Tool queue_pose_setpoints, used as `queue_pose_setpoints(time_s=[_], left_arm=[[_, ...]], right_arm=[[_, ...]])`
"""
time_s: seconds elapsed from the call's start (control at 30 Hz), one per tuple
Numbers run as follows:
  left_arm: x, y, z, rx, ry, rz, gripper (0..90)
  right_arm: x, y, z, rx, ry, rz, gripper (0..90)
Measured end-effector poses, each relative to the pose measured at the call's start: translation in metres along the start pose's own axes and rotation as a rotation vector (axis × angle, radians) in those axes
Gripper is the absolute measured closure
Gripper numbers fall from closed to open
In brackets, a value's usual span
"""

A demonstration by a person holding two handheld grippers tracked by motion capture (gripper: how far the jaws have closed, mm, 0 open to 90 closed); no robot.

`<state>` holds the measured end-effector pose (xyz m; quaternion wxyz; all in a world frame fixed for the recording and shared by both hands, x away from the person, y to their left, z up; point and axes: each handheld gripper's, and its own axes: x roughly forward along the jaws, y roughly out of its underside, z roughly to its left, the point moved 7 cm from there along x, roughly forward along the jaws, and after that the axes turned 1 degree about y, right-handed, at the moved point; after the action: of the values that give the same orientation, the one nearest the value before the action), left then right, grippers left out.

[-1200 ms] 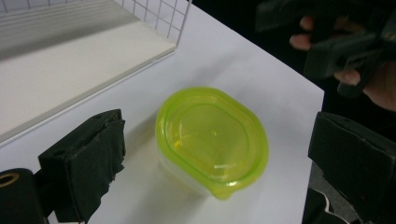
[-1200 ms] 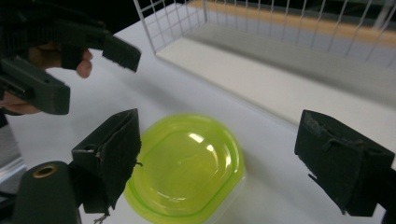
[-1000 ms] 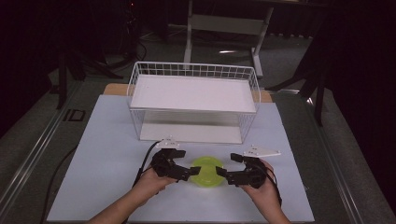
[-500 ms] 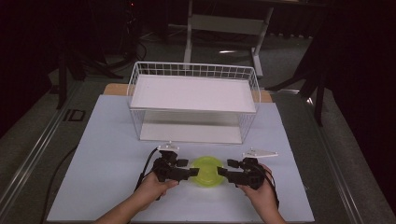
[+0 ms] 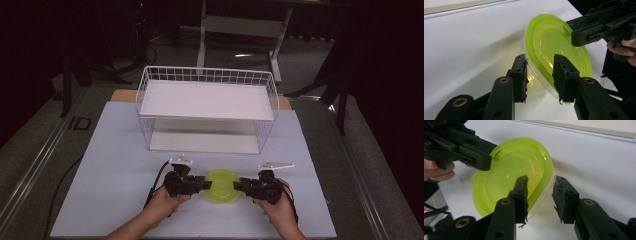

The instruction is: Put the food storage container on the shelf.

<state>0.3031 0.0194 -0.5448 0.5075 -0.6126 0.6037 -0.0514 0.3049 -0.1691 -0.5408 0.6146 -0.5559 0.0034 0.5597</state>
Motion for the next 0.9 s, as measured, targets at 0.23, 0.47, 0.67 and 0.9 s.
queue_pose_setpoints(time_s=[0.23, 0.47, 0.67, 0.9], left_arm=[[-0.005, 0.000, -0.007, -0.006, -0.014, 0.027, 69.3], [-0.009, 0.004, -0.018, 0.006, -0.044, 0.040, 72.5], [-0.010, 0.007, -0.027, 0.060, -0.115, 0.035, 73.6], [-0.012, 0.010, -0.024, 0.034, -0.111, 0.018, 76.7]], right_arm=[[-0.002, 0.001, 0.003, 0.008, -0.016, 0.013, 69.3], [-0.005, 0.001, 0.008, 0.005, -0.001, 0.027, 73.5], [-0.008, 0.001, 0.014, -0.009, -0.003, 0.026, 75.9], [-0.010, 0.002, 0.020, -0.013, -0.017, 0.022, 77.2]])
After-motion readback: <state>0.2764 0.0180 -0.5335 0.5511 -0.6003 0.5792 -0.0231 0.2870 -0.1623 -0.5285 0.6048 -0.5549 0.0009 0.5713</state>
